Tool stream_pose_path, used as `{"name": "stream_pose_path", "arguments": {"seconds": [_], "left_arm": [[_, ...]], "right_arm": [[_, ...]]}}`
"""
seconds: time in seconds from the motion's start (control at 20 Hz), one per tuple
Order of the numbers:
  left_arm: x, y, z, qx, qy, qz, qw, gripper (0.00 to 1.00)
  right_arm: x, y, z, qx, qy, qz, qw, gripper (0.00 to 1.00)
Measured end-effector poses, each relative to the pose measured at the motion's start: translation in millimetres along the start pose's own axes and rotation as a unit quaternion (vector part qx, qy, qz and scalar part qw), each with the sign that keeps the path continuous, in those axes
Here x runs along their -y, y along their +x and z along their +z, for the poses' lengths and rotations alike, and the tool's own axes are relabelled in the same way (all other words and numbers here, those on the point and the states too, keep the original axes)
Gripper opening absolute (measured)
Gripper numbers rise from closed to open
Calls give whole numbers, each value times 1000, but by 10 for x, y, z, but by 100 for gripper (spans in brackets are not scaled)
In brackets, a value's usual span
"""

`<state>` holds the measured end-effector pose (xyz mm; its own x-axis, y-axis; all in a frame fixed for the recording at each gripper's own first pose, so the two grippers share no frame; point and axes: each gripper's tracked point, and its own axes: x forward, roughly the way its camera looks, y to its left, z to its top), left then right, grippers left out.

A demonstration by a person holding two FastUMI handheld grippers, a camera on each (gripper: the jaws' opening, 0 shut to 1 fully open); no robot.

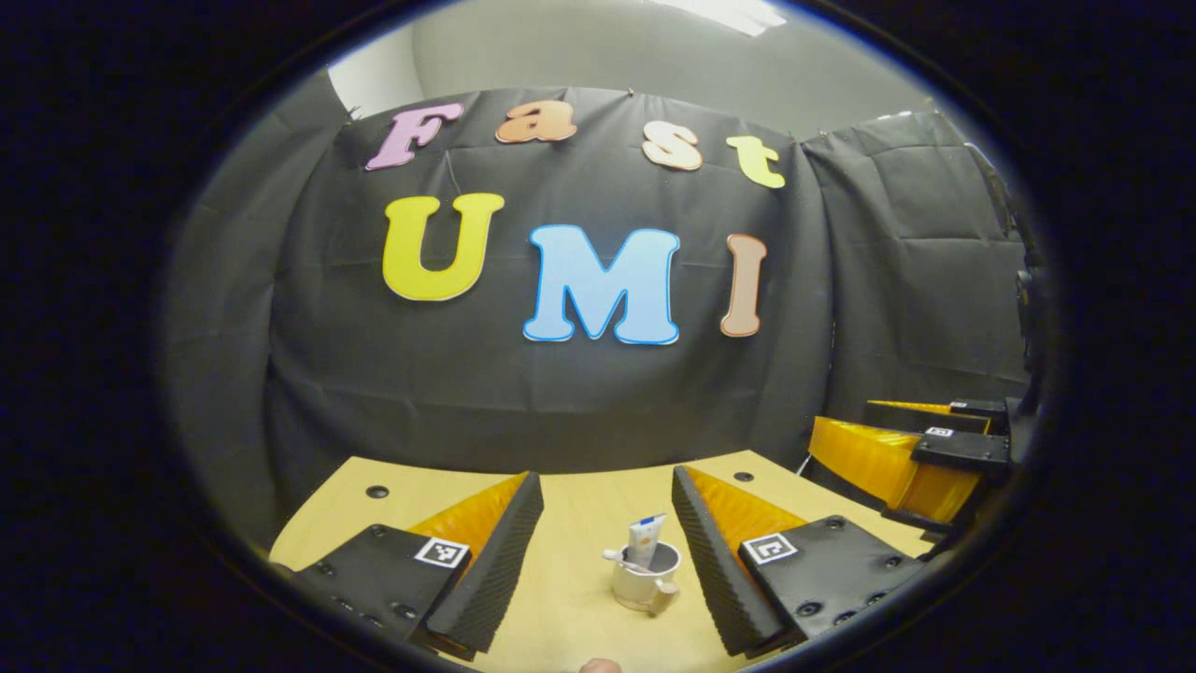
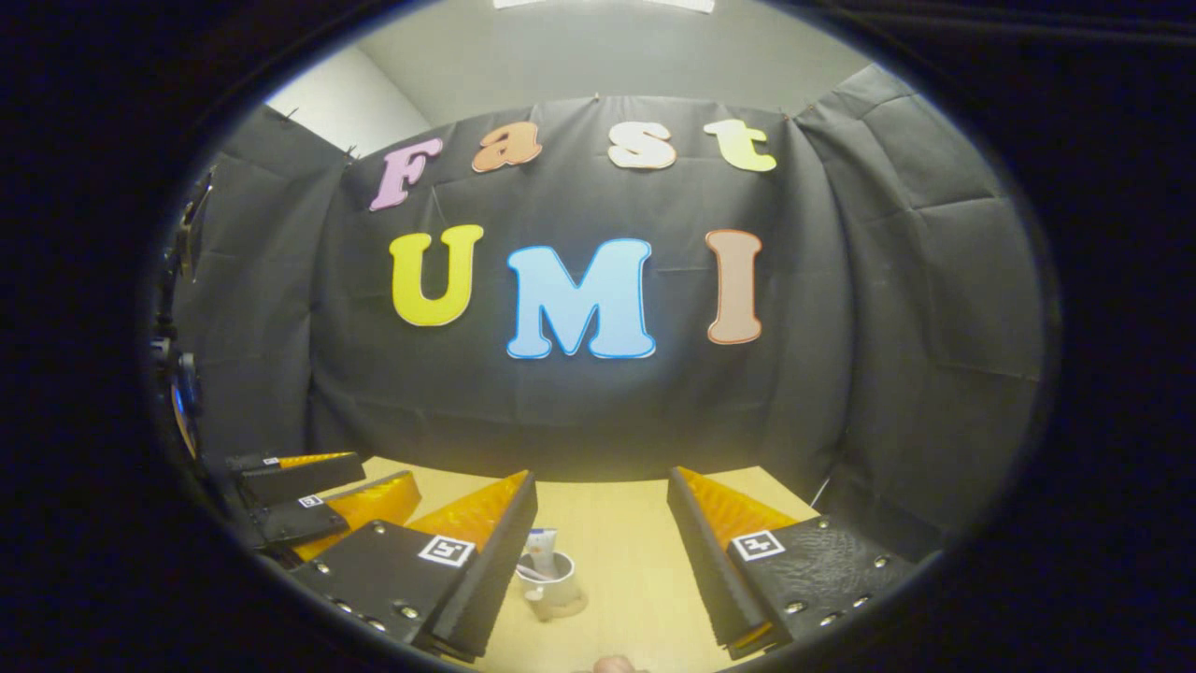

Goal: Put the toothbrush and toothpaste on the desktop into the cup, then pick up the cup and place it on the coaster on the desktop.

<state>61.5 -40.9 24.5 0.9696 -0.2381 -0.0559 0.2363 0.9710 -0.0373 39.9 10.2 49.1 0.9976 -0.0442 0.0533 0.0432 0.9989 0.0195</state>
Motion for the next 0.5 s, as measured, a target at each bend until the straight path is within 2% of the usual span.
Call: {"name": "stream_pose_path", "arguments": {"seconds": [0.05, 0.2, 0.25, 0.3, 0.35, 0.5], "left_arm": [[-6, 17, 12, 3, 2, 4, 1000, 91], [77, 84, 3, 5, 8, 13, 1000, 91], [115, 113, 1, 7, 10, 17, 1000, 96], [168, 139, 7, 9, 10, 22, 1000, 91], [225, 169, 7, 11, 7, 28, 1000, 91], [437, 285, -118, 6, -11, 60, 998, 91]], "right_arm": [[35, 1, -12, -2, -1, -1, 1000, 84], [233, -15, -12, -1, -7, -5, 1000, 85], [312, -20, -10, 1, -8, -6, 1000, 85], [420, -3, -8, 7, -11, -7, 1000, 85], [549, 0, 4, 13, -16, -11, 1000, 82], [966, -4, 63, 42, -48, -12, 998, 82]]}}
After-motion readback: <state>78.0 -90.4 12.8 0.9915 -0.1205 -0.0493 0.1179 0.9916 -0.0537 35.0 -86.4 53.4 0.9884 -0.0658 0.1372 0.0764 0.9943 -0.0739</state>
